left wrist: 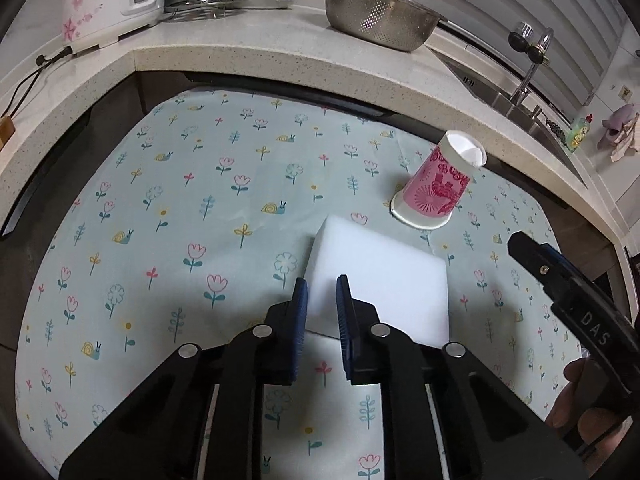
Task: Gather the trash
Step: 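Grasp the white sponge with the left gripper while the right grasps the pink cup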
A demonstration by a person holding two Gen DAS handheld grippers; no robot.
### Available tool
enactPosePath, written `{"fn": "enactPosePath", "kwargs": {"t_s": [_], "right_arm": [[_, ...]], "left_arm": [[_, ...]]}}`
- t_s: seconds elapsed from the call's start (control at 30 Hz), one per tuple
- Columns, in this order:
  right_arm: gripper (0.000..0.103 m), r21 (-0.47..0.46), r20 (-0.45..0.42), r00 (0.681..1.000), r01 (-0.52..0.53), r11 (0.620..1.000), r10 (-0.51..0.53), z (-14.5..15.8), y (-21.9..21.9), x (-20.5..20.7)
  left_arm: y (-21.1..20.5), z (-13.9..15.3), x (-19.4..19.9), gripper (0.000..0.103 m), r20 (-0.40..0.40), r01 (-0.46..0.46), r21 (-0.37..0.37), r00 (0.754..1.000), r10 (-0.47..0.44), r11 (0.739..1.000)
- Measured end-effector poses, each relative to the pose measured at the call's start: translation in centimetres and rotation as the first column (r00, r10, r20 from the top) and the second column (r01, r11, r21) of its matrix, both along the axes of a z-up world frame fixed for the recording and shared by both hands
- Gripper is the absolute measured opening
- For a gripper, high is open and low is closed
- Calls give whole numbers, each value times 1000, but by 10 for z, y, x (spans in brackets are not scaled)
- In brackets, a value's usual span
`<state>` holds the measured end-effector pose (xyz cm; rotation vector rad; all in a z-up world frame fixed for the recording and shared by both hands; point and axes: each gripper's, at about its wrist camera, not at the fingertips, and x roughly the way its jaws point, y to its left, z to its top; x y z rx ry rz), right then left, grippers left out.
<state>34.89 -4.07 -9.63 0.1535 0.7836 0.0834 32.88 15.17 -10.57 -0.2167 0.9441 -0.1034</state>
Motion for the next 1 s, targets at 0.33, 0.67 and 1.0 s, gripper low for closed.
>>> {"fn": "enactPosePath", "kwargs": {"t_s": [0.33, 0.67, 1.0], "right_arm": [[61, 13, 27, 999, -17, 1000, 16, 6, 16, 36], [61, 17, 7, 1000, -25, 1000, 25, -10, 36, 59], [78, -14, 2, 999, 51, 999, -51, -23, 48, 78]], "left_arm": [[9, 33, 28, 7, 87, -30, 13, 996, 29, 999], [33, 45, 57, 7, 138, -113, 24, 984, 109, 993], [34, 42, 70, 7, 137, -123, 9, 983, 121, 992]]}}
